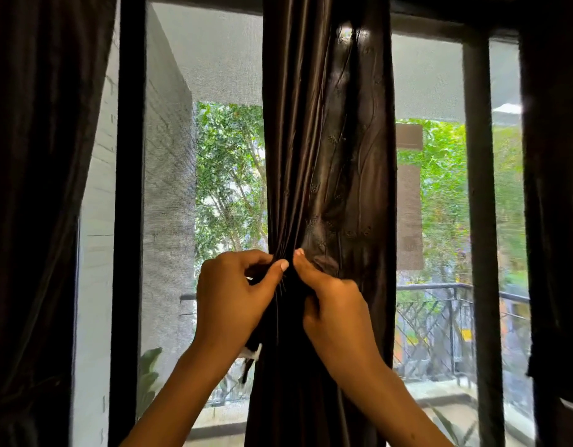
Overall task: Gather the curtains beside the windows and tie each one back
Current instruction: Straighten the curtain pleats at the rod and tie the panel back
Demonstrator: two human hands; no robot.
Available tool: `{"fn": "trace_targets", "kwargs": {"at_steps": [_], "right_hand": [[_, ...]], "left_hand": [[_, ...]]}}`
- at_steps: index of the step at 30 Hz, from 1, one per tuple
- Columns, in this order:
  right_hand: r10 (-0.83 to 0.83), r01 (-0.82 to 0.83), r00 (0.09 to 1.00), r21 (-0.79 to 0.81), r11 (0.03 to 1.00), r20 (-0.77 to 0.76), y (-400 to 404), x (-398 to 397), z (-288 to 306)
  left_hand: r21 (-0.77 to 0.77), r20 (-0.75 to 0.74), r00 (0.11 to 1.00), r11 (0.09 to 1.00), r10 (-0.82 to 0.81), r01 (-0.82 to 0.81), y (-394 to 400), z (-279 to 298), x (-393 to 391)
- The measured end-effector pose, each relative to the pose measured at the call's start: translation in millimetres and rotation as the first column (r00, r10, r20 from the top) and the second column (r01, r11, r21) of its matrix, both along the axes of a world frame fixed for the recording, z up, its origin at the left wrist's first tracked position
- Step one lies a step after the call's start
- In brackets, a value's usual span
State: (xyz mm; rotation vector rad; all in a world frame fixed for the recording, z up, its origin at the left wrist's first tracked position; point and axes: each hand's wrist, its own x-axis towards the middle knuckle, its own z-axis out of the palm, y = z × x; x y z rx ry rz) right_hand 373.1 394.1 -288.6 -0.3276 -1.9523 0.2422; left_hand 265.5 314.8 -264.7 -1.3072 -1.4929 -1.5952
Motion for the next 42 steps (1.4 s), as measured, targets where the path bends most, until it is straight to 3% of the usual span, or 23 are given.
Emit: {"fn": "trace_targets", "kwargs": {"at_steps": [6,14,17,21,23,24,26,28,32,37,42], "right_hand": [[0.067,-0.080,0.992,-0.129,0.988,-0.108,8.5,12.2,1.3],[0.013,-0.013,0.995,0.003,1.000,0.103,-14.2,6.5,2.9],[-0.002,-0.004,0.988,0.038,0.999,0.157,-15.2,7.5,2.9],[0.031,-0.042,0.977,0.047,0.998,0.212,-5.3,4.6,-2.6],[0.091,-0.094,0.989,0.014,0.996,0.119,0.4,4.5,-3.8],[0.082,-0.081,0.996,0.020,0.996,-0.020,5.2,4.8,-3.0],[-0.096,0.124,0.946,0.072,0.990,-0.310,18.9,6.3,4.4],[-0.268,0.300,0.850,-0.001,0.954,-0.454,34.1,10.6,18.6],[-0.257,0.166,0.825,-0.219,0.962,-0.503,58.6,13.4,43.1],[-0.172,0.181,0.862,-0.028,0.983,-0.477,45.6,0.0,37.1],[-0.195,0.228,0.939,0.087,0.970,-0.285,23.9,-19.7,19.0]], "left_hand": [[0.011,0.051,0.999,1.000,-0.004,0.004,-3.2,0.2,-8.6],[-0.001,0.006,0.999,0.999,-0.051,0.051,-1.3,1.2,4.4],[0.012,0.056,0.991,0.992,-0.123,0.123,-1.1,3.7,9.3],[-0.011,0.074,0.995,0.998,-0.061,0.062,6.7,6.6,1.2],[-0.032,0.093,0.995,0.999,-0.039,0.042,10.5,7.4,-4.8],[-0.038,0.100,0.995,0.999,-0.032,0.035,11.8,7.4,-7.0],[-0.041,0.105,0.994,0.999,-0.025,0.030,13.0,6.8,-8.7],[-0.040,0.097,0.995,0.999,-0.026,0.030,14.2,6.0,-8.3],[-0.048,0.074,0.997,0.998,-0.025,0.029,15.5,5.8,-5.8],[-0.038,0.070,0.997,0.999,-0.020,0.022,17.5,3.5,-5.6],[-0.045,0.054,0.999,0.999,0.000,0.003,14.5,2.2,-5.0]]}}
